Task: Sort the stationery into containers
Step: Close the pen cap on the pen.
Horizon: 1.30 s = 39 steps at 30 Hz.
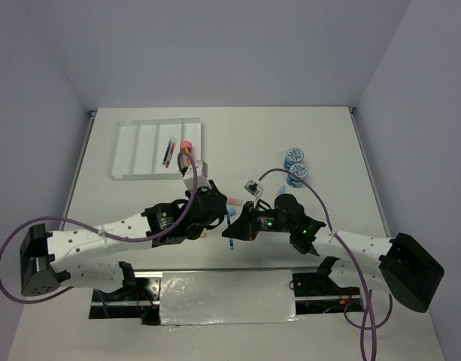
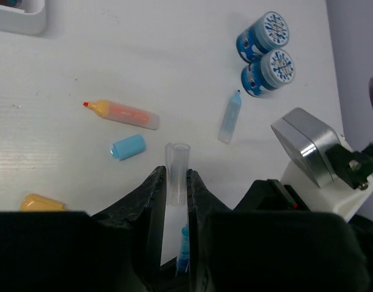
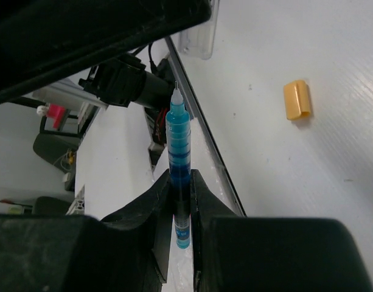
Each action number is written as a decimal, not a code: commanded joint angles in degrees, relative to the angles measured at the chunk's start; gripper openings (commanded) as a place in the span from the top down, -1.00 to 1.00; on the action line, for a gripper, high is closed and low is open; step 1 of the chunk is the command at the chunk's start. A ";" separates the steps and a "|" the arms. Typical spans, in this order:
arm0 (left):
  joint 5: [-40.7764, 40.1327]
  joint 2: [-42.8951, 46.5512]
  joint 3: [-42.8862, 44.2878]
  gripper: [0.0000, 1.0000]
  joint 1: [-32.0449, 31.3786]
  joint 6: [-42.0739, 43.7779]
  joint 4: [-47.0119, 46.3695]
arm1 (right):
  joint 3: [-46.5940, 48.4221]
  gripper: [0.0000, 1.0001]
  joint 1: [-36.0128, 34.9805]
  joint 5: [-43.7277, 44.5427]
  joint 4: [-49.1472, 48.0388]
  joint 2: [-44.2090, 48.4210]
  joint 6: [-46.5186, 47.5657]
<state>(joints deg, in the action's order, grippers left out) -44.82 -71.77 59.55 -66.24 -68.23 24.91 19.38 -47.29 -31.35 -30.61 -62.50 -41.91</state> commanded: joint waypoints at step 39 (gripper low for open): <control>30.14 26.77 -18.24 1.00 -0.65 42.56 -57.95 | 18.94 1.00 -9.58 8.50 16.55 16.18 13.26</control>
<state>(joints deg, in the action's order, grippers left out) -16.14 -44.66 39.90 -66.74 -26.98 -28.82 35.03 -56.21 -23.75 -14.26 -47.20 -30.33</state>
